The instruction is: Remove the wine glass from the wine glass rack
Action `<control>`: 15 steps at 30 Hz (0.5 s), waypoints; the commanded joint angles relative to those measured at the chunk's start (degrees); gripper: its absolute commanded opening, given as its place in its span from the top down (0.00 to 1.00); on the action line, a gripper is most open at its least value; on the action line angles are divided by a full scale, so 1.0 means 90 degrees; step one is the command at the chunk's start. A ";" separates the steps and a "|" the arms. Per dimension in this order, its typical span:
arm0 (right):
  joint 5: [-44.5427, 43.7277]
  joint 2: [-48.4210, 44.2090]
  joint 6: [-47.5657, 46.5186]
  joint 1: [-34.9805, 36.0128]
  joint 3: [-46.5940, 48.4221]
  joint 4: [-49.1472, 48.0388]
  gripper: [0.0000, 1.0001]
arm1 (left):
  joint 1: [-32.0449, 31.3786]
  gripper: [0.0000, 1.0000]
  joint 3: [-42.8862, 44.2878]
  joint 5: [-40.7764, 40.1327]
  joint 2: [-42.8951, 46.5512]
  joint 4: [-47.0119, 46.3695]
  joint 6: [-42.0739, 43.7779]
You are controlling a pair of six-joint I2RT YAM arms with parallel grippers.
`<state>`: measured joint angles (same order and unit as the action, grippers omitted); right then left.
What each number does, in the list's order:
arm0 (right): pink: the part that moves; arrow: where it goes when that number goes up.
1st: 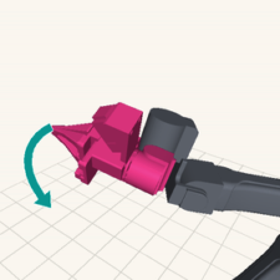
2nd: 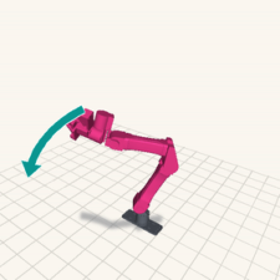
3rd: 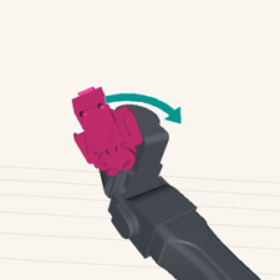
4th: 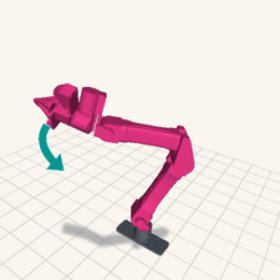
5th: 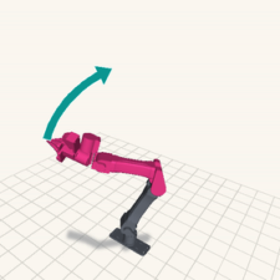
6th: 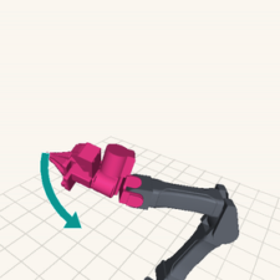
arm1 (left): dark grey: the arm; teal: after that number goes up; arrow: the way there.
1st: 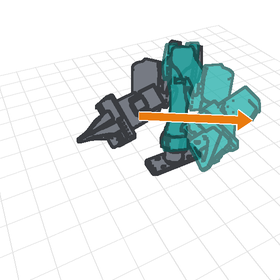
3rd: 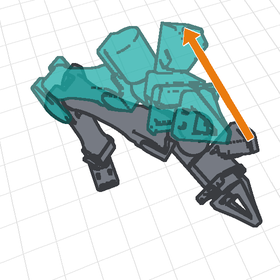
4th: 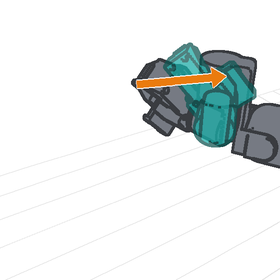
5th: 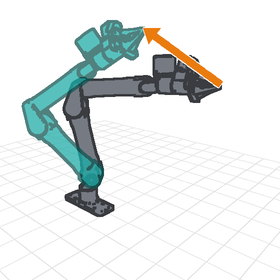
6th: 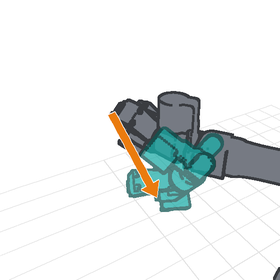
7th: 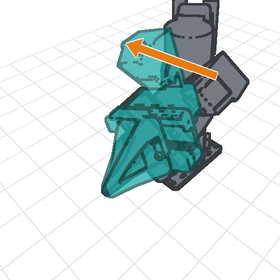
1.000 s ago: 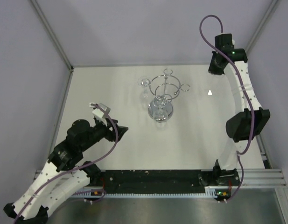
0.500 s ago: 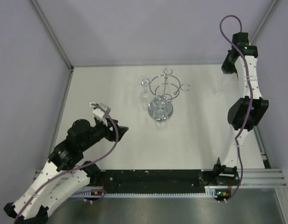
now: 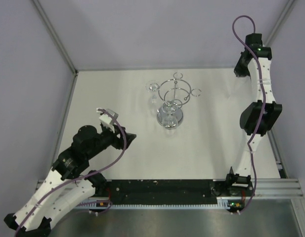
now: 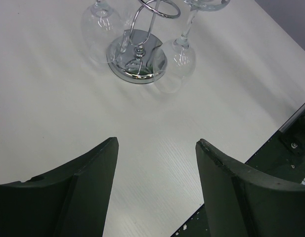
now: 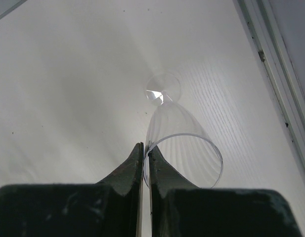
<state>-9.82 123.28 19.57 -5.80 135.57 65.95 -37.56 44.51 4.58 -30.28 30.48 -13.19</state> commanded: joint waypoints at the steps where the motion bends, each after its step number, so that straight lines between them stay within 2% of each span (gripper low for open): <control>1: -0.0051 0.0139 -0.0056 -0.0039 0.0366 -0.0004 1.00 | 0.0023 0.30 -0.0004 -0.0108 -0.0073 -0.0203 0.0020; 8: -0.0002 0.0267 -0.0065 -0.0058 0.0376 -0.0004 1.00 | 0.0033 0.30 0.0005 -0.0138 -0.0112 -0.0203 0.0020; 15: 0.0076 0.0374 -0.0046 -0.0068 0.0464 -0.0004 0.81 | 0.0023 0.30 -0.0004 -0.0187 -0.0102 -0.0193 0.0020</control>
<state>-9.52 125.49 19.27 -5.91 137.08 65.91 -37.56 44.49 3.55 -31.05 30.48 -13.19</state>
